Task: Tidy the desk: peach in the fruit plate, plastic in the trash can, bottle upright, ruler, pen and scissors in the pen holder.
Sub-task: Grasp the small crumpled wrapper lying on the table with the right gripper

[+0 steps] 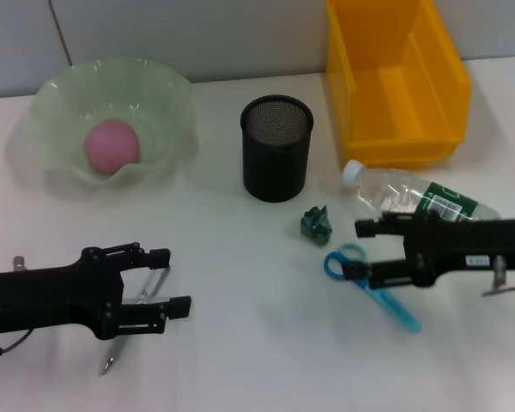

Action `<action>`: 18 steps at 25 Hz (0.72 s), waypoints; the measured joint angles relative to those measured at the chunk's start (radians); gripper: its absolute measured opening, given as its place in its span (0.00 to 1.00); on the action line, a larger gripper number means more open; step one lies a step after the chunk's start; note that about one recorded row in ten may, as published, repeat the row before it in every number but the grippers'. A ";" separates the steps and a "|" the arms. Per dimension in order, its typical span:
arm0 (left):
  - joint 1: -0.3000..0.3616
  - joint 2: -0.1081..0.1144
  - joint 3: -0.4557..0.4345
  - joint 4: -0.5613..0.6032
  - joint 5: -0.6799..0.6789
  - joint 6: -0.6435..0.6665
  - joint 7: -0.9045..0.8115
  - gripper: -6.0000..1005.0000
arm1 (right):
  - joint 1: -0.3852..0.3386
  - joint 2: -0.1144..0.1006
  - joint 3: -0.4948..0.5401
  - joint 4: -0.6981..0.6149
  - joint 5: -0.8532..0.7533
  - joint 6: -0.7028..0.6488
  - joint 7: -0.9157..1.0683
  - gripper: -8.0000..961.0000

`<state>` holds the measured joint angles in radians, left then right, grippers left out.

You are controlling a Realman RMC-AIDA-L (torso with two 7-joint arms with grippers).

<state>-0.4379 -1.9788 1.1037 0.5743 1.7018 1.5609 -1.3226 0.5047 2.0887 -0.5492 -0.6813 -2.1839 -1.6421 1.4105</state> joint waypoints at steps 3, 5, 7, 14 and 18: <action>0.001 0.000 -0.008 0.006 0.001 0.003 -0.005 0.83 | 0.024 -0.002 -0.002 -0.008 0.013 0.032 0.047 0.85; 0.001 0.000 -0.011 0.007 0.002 0.005 -0.006 0.83 | 0.038 -0.004 -0.011 -0.030 0.025 0.044 0.081 0.85; 0.001 0.000 -0.011 0.007 0.003 0.008 -0.007 0.83 | 0.055 -0.005 -0.068 -0.099 0.029 0.048 0.172 0.85; 0.002 0.000 -0.012 0.007 0.006 0.010 -0.008 0.83 | 0.082 -0.007 -0.245 -0.281 -0.017 0.052 0.417 0.85; 0.002 -0.001 -0.012 0.007 0.006 0.012 -0.007 0.83 | 0.140 -0.009 -0.320 -0.390 -0.143 0.038 0.599 0.85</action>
<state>-0.4356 -1.9801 1.0921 0.5814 1.7076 1.5724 -1.3301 0.6444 2.0795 -0.8689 -1.0714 -2.3270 -1.6038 2.0095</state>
